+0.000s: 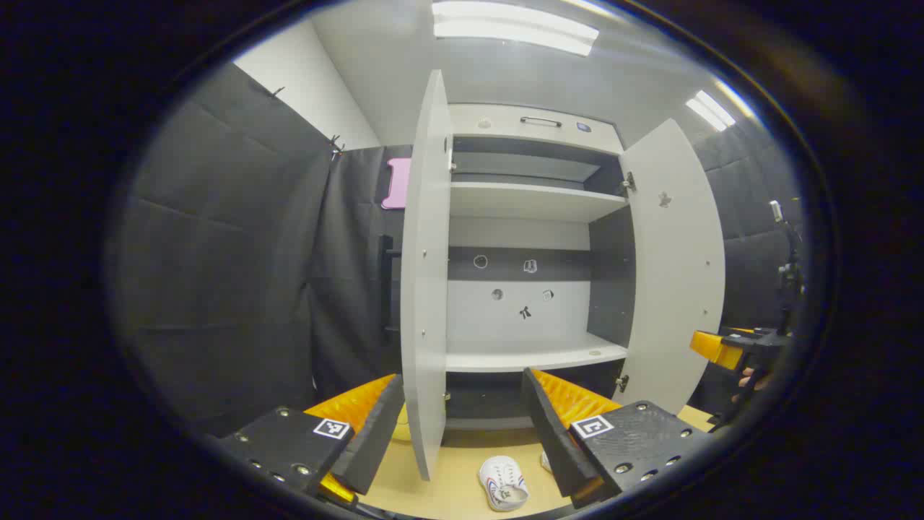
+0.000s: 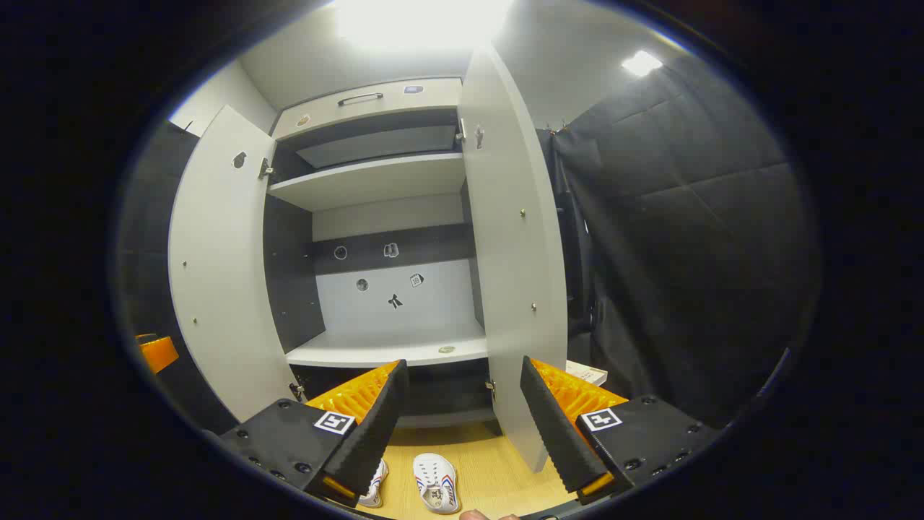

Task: Grab one shoe with the right hand and put it into the shoe cabinet, grab the other shoe with the left hand and put it into the shoe cabinet; then close the right door with the right hand and the left door with the left hand.

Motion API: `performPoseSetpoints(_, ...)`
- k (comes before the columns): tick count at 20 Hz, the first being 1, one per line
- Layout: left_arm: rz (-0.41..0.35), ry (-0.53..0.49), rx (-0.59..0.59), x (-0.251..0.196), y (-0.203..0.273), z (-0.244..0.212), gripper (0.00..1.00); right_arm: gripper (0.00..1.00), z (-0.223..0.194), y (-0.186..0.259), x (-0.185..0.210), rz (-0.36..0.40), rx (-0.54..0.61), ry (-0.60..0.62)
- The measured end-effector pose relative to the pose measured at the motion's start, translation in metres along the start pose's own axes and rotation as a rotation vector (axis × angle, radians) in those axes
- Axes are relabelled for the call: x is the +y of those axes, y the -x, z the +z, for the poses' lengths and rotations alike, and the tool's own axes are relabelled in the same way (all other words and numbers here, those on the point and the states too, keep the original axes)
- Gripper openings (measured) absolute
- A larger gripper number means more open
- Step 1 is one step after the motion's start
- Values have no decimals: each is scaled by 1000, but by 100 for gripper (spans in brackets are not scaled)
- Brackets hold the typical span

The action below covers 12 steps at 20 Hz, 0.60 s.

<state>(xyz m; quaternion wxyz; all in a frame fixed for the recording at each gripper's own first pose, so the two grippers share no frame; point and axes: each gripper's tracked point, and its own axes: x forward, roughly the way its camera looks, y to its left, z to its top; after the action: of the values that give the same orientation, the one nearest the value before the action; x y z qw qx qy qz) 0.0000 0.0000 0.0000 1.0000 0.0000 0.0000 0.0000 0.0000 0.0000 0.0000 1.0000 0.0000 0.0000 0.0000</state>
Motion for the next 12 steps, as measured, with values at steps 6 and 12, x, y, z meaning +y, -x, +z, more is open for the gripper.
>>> performPoseSetpoints(6,-42,33,17,-10,-1,-16,94,98,-1,6,1,3,23,26)
performPoseSetpoints(12,-24,54,24,-5,-3,-19,94,98,4,6,-2,5,35,42)
